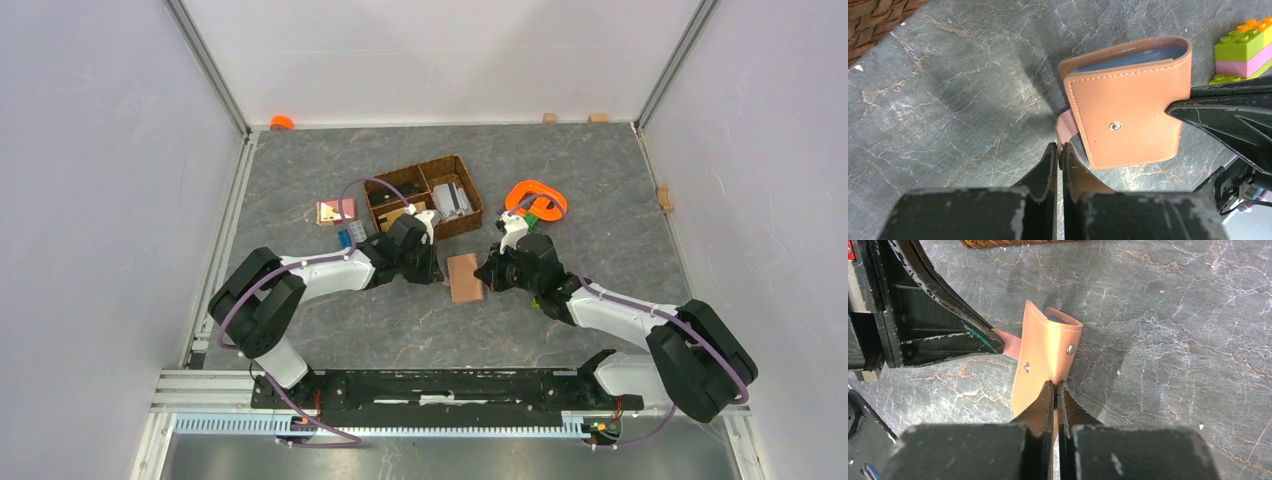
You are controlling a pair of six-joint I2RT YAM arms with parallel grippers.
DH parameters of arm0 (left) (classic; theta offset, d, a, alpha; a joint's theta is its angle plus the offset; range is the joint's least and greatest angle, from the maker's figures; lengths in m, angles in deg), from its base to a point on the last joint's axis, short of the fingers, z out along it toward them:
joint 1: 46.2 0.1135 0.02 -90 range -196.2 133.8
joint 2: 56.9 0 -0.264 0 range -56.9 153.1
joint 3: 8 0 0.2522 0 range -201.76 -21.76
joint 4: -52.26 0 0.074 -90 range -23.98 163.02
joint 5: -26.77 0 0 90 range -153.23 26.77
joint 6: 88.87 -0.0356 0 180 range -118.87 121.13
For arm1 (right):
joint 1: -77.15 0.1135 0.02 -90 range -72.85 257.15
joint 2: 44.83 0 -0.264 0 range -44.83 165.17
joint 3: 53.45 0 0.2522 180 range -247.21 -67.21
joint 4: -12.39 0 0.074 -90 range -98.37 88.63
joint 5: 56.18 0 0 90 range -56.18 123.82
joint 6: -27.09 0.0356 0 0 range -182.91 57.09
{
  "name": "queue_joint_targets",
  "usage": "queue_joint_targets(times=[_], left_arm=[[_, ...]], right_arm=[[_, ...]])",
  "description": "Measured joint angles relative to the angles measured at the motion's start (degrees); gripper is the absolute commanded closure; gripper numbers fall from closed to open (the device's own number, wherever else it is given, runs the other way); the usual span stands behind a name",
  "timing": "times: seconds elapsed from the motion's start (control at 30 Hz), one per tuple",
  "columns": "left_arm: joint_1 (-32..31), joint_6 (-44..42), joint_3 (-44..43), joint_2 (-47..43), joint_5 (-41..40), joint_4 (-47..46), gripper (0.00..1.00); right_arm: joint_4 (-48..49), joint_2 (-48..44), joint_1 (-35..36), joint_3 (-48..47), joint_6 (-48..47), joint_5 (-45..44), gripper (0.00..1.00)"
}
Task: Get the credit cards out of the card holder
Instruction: Open the card holder at the center of the board.
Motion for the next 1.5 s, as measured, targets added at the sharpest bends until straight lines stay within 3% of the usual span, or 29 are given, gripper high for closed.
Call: queue_joint_targets(times=[0.33,0.67,1.0,1.23,1.37,1.5], left_arm=[[0.00,-0.09,0.87,-0.85,-0.04,0.37,0.98],[0.59,-0.02,8.35,-11.47,-1.95,-3.98,0.98],[0.76,0.96,11.17,-15.67,-6.08,-6.54,0.98],[1.22,2.97,11.21,-17.20,-12.57,-3.54,0.98],[1.29,2.95,12.44,-17.42,-11.80,-5.60,0.98],[1.97,2.93,14.73,-17.79,-8.90,-8.50,0.98]], right_arm=[[-0.44,1.05,0.00,-0.52,0.00,-0.24,0.98],[-0.26,1.60,0.11,-1.27,0.09,0.07,0.96],[-0.76,1.60,0.09,-1.53,-0.37,-0.35,0.71],[-0.50,-0.15,0.09,-1.18,-0.98,-2.27,0.65],[0.59,-3.10,0.09,0.15,-1.27,-4.09,0.43],[4.33,-6.49,0.09,4.22,-0.87,-5.73,0.02]])
